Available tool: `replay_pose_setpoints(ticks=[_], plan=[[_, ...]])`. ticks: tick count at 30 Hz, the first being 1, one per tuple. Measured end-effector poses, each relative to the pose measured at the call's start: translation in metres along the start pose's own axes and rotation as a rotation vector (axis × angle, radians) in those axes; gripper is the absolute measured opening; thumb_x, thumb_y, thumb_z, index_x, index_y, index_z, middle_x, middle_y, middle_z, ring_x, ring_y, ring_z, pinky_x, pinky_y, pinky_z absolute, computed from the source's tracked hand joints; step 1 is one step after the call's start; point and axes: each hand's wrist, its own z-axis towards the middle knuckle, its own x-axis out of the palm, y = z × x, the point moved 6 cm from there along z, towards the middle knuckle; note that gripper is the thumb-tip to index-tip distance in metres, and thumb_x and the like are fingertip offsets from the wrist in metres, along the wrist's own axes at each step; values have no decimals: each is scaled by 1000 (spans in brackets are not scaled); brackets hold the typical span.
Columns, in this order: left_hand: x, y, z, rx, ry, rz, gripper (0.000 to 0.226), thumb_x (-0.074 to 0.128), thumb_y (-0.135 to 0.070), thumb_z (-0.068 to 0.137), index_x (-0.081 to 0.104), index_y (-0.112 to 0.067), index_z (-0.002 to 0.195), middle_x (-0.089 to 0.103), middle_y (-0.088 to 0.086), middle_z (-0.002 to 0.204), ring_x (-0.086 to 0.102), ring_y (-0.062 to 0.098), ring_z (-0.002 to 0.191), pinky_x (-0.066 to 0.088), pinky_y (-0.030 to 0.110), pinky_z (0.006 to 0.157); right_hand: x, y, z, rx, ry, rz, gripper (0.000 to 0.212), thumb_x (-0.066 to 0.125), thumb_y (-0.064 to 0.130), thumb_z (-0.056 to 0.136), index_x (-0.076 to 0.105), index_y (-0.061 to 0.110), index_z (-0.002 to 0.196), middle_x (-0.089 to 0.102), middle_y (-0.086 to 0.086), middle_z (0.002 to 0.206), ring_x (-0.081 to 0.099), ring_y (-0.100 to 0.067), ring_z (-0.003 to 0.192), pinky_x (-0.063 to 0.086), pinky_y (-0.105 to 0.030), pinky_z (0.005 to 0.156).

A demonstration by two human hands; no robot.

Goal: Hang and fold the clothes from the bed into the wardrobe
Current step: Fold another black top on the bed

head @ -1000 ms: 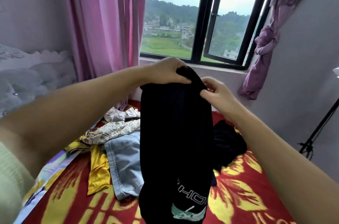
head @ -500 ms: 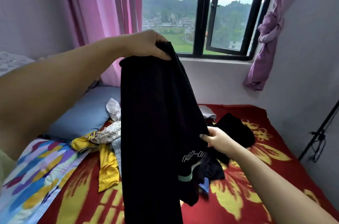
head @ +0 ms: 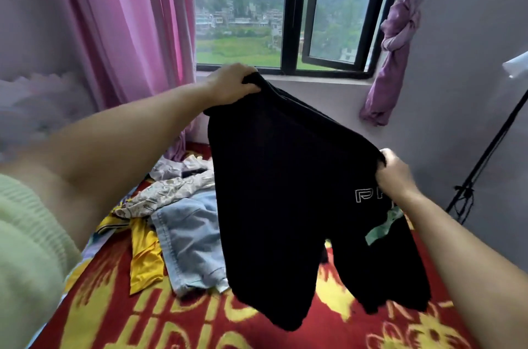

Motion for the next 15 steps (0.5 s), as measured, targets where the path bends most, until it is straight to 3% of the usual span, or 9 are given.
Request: replay_pose_setpoints(ticks=[3, 7, 11, 15], plan=[[9, 0, 14, -23, -156, -21, 24, 53, -24, 95, 64, -12, 113, 65, 10, 111, 58, 27, 103, 40, 32, 82, -28, 0, 5, -36, -94, -17, 20, 37, 9, 94, 53, 12, 105, 58, -14, 91, 54, -34, 86, 36, -35, 70], [27, 0, -4, 24, -250, -102, 22, 54, -8, 92, 64, -5, 111, 66, 15, 110, 59, 29, 104, 40, 32, 86, -37, -7, -4, -116, -121, -131, 22, 33, 9, 96, 52, 12, 106, 54, -13, 89, 47, -29, 79, 33, -34, 67], [71, 8, -73, 172, -90, -166, 21, 60, 8, 83, 66, 3, 103, 66, 17, 98, 60, 25, 93, 40, 26, 85, -2, -39, -47, -131, 0, -306, 20, 35, 14, 98, 50, 13, 112, 52, -15, 88, 50, -34, 77, 36, -37, 60], [147, 37, -180, 236, 157, -161, 25, 62, 15, 77, 68, -1, 95, 63, 12, 90, 60, 25, 83, 44, 29, 75, 71, -84, -134, -119, 276, -448, 17, 42, 11, 94, 50, 15, 109, 49, -4, 84, 53, -32, 77, 33, -34, 52]])
